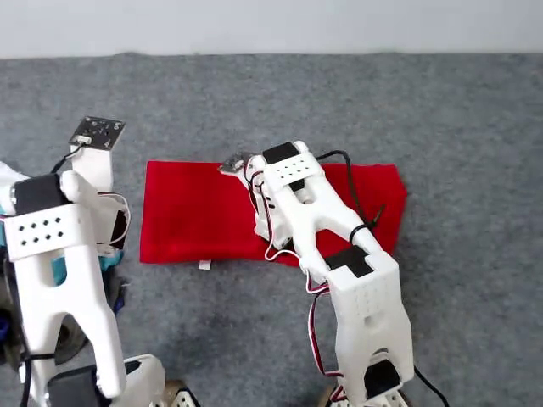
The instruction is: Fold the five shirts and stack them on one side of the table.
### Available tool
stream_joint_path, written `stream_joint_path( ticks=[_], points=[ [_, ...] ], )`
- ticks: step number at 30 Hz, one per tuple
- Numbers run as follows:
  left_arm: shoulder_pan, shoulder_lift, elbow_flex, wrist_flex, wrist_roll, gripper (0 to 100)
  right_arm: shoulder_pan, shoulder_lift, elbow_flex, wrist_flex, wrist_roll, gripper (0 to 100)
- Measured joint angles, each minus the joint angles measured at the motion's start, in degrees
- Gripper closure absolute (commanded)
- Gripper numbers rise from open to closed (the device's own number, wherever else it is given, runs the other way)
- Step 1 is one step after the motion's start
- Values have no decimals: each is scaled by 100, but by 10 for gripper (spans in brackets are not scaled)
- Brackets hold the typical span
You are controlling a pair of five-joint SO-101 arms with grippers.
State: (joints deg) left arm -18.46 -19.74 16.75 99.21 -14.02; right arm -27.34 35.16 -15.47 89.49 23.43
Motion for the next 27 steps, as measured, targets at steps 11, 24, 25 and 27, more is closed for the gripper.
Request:
stream_joint_path(
  ticks=[11, 24, 25, 27],
  points=[
    [0, 290, 0, -545, 0, 873, 457, -2189, 0, 1073, 0, 953],
    [26, 3068, -1486, -800, 0, 739, 2708, -5134, 1354, 1099, -44, 948],
    [26, 3279, -1670, -835, -18, 739, 2884, -5345, 1556, 1099, -44, 948],
    [35, 3719, -2057, -853, -88, 742, 3200, -5776, 2004, 1099, -44, 948]
  ],
)
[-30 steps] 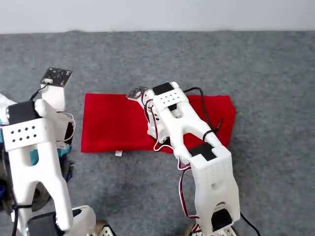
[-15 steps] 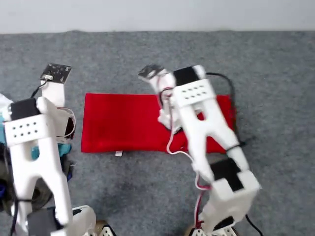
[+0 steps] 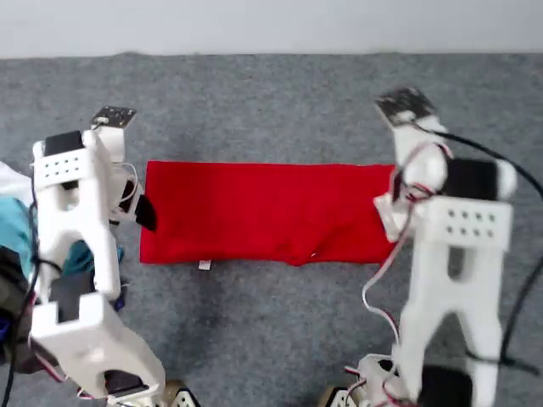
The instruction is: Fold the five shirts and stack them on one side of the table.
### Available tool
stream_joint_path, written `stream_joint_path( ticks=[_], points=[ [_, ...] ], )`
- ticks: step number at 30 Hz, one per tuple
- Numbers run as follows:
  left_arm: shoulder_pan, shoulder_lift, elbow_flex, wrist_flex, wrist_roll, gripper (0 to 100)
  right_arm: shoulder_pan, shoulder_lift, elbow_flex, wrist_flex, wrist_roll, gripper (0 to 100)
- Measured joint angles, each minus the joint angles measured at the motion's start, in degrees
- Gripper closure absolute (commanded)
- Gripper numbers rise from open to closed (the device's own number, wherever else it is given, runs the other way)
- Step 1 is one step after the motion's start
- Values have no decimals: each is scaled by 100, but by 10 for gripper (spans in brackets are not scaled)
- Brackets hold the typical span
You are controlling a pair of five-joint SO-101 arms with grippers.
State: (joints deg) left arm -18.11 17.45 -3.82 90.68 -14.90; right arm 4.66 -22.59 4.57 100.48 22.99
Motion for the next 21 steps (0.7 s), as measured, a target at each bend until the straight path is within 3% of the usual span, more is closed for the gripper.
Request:
stream_joint_path(
  ticks=[10, 21],
  points=[
    [387, 2084, -2057, -18, 202, 742, 862, -1881, 1582, 0, 0, 948],
    [536, 3763, -4018, 413, 360, 786, 1354, -2435, 1723, 0, 9, 950]
  ],
)
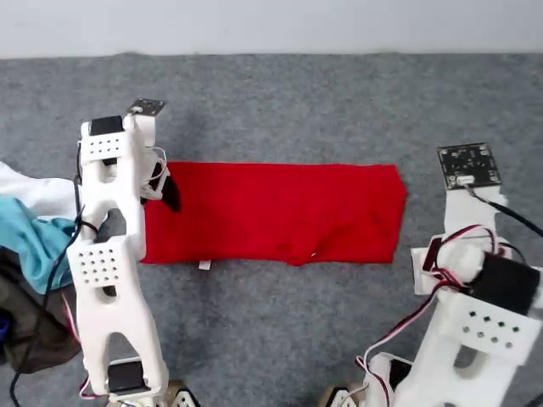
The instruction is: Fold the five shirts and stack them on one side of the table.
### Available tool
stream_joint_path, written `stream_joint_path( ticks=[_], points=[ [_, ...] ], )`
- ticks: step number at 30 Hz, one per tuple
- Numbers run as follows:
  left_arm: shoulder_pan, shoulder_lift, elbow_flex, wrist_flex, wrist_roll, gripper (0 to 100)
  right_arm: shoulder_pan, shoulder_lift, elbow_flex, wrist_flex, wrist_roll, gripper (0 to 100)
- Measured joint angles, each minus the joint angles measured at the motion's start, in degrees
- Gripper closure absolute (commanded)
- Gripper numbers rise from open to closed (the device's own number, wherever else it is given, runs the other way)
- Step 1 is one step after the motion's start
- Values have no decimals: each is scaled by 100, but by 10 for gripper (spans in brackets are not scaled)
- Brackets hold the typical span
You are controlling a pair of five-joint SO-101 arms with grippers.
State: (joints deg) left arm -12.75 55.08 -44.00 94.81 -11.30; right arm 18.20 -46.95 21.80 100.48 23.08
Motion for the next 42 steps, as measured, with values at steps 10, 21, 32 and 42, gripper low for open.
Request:
stream_joint_path(
  ticks=[10, 21, 32, 42],
  points=[
    [44, 800, -1257, 492, -18, 985, 510, -9, 0, 0, 571, 952],
    [255, 448, -993, 448, 0, 987, 791, -9, 0, 0, 607, 952],
    [2048, -2259, 1187, 440, 132, 987, 800, -9, 0, 0, 607, 952],
    [1846, -2558, 1240, 440, 360, 987, -1204, -9, 905, -299, 281, 983]
  ],
)
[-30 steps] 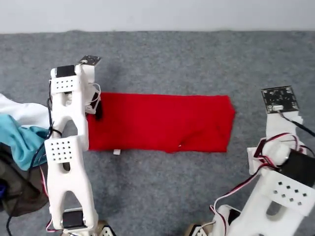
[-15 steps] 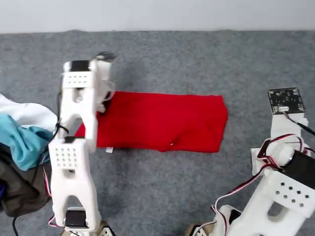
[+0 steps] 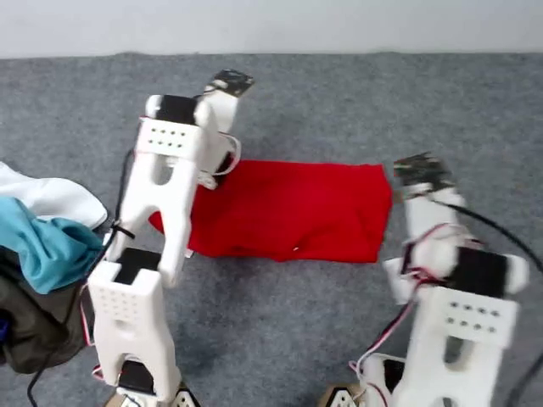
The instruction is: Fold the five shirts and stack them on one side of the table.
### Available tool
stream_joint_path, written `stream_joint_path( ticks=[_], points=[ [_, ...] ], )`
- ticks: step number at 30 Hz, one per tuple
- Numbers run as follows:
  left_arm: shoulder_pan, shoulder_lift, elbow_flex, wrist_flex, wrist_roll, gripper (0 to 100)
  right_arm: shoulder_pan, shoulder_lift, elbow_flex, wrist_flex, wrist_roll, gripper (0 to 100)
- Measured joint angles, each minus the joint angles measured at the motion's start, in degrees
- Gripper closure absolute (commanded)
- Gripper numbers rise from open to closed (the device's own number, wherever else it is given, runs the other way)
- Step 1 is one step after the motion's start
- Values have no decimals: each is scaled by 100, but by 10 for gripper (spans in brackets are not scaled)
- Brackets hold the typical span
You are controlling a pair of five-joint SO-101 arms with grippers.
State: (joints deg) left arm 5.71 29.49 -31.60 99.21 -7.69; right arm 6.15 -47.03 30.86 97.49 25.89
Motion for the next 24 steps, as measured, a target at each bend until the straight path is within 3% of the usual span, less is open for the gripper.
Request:
stream_joint_path(
  ticks=[9, 24],
  points=[
    [-844, 0, 35, -9, 0, 987, -2251, 0, 1512, -2092, -501, 989],
    [-1169, 343, 35, -158, 18, 987, -2796, 1600, 1776, -4026, -501, 987]
  ],
)
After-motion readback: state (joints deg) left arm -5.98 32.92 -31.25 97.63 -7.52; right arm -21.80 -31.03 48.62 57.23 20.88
